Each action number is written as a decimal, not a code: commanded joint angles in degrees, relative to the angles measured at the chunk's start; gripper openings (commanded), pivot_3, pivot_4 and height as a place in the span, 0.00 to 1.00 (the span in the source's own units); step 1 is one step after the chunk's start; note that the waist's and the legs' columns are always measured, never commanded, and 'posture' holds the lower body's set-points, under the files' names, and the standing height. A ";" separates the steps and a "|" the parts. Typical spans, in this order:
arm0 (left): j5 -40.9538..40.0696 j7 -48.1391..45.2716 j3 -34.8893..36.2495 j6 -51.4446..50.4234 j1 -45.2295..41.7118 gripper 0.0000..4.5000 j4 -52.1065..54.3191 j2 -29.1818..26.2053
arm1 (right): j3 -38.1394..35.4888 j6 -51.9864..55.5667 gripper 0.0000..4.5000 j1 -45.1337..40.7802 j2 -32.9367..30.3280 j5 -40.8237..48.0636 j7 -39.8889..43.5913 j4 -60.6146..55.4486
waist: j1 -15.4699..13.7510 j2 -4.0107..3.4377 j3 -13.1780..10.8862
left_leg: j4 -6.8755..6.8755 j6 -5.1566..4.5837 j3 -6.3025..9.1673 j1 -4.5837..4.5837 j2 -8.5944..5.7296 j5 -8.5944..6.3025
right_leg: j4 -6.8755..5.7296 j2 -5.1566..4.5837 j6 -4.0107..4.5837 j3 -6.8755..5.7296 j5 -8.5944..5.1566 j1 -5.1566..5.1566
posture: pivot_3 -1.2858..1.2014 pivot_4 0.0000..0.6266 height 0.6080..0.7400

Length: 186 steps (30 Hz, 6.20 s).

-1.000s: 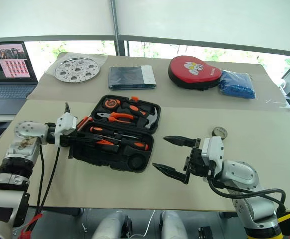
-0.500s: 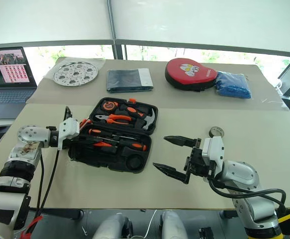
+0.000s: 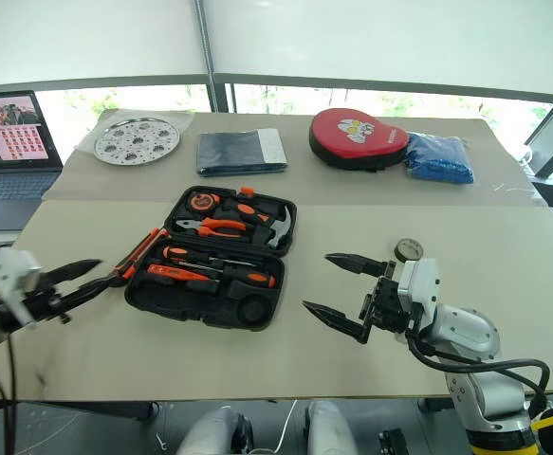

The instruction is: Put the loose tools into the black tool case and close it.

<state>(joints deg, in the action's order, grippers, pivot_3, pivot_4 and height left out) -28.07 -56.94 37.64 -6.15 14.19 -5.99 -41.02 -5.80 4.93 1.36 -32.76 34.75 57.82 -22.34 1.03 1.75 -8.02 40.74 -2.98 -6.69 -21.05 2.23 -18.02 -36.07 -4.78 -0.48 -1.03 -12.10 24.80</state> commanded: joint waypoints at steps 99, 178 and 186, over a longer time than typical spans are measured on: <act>14.03 -35.55 -55.77 19.84 -53.93 0.65 -21.27 -7.90 | -0.62 6.37 1.00 0.24 -9.78 -0.79 1.36 -8.08 | -1.76 0.08 -0.15 | 0.40 -0.12 0.23 -0.82 -0.46 0.18 | 0.01 -0.32 -0.11 -1.22 -0.15 0.19 | 0.52 0.24 1.00; 16.00 -24.40 -43.83 13.42 -40.36 0.01 -21.17 5.68 | -3.23 4.81 1.00 6.24 -4.15 1.53 -1.59 -5.76 | -2.28 -0.54 0.34 | 0.27 -0.60 0.31 -0.01 -0.41 0.02 | 0.17 -0.48 -0.08 -1.18 -0.10 -0.63 | 0.52 0.24 1.00; 18.24 -21.71 -45.94 2.91 -38.89 0.01 -19.06 4.19 | -3.57 5.72 1.00 6.60 -4.42 2.02 -1.67 -6.31 | -2.68 -0.57 0.36 | 0.27 -0.61 0.31 -0.02 -0.43 0.02 | 0.17 -0.51 -0.09 -1.17 -0.09 -0.64 | 0.52 0.24 1.00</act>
<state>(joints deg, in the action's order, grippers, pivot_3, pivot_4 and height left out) -13.60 -81.02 -5.45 1.12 -26.55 -23.26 -36.42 -7.63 10.41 7.97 -36.75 35.19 56.21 -26.67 -1.64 1.18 -7.66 41.02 -3.59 -6.37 -21.06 1.81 -17.99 -35.89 -5.29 -0.56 -2.20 -12.20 24.16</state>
